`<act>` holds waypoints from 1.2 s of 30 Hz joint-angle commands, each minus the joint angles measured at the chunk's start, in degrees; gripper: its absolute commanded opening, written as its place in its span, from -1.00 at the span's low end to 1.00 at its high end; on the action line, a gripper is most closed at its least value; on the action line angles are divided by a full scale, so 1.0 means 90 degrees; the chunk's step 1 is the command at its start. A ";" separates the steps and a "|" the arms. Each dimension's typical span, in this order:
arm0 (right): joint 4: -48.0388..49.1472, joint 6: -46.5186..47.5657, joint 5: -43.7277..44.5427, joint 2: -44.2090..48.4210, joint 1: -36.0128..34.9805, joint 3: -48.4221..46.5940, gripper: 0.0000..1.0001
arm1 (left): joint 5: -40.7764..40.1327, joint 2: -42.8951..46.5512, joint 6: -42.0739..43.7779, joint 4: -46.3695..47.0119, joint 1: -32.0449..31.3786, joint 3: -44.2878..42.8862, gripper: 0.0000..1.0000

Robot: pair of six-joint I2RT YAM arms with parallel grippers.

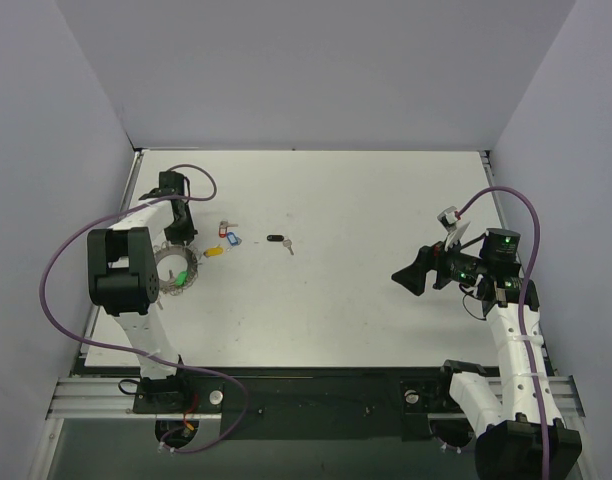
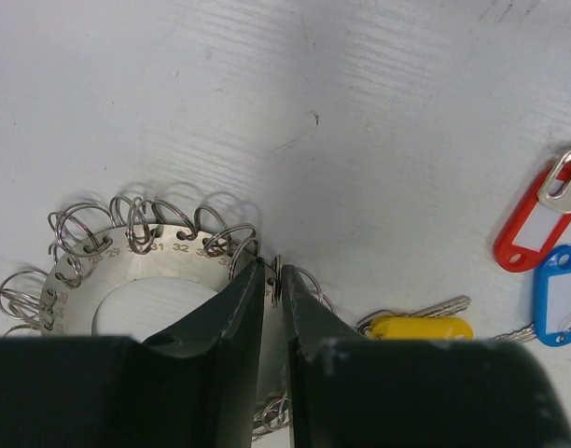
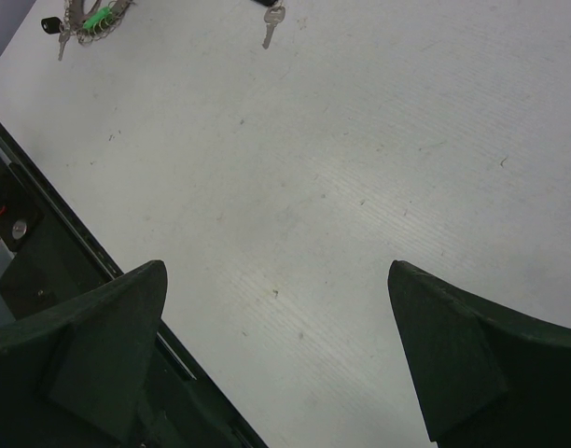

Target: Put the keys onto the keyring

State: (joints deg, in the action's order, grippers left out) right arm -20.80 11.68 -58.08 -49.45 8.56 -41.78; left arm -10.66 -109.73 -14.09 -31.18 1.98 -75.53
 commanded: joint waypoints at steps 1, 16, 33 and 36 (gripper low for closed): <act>0.0113 0.0069 -0.0284 -0.0003 0.0026 -0.0065 1.00 | -0.0134 0.0064 0.0090 -0.0022 0.0015 -0.0202 -0.53; 0.0113 0.0050 -0.0353 0.0007 0.0055 -0.0065 1.00 | -0.0281 0.0122 0.0110 -0.0041 -0.0083 -0.0085 -0.45; 0.0123 0.0030 -0.0480 0.0055 0.0182 -0.0065 1.00 | -0.0310 -0.0005 0.0130 -0.0032 -0.0103 -0.0046 -0.55; 0.0113 0.0030 -0.0499 0.0075 0.0201 -0.0065 1.00 | -0.0320 -0.0053 0.0130 -0.0032 -0.0103 -0.0026 -0.56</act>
State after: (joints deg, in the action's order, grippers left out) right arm -20.80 11.64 -59.92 -49.39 9.82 -41.78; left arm -12.53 -109.73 -13.26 -31.18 1.17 -75.46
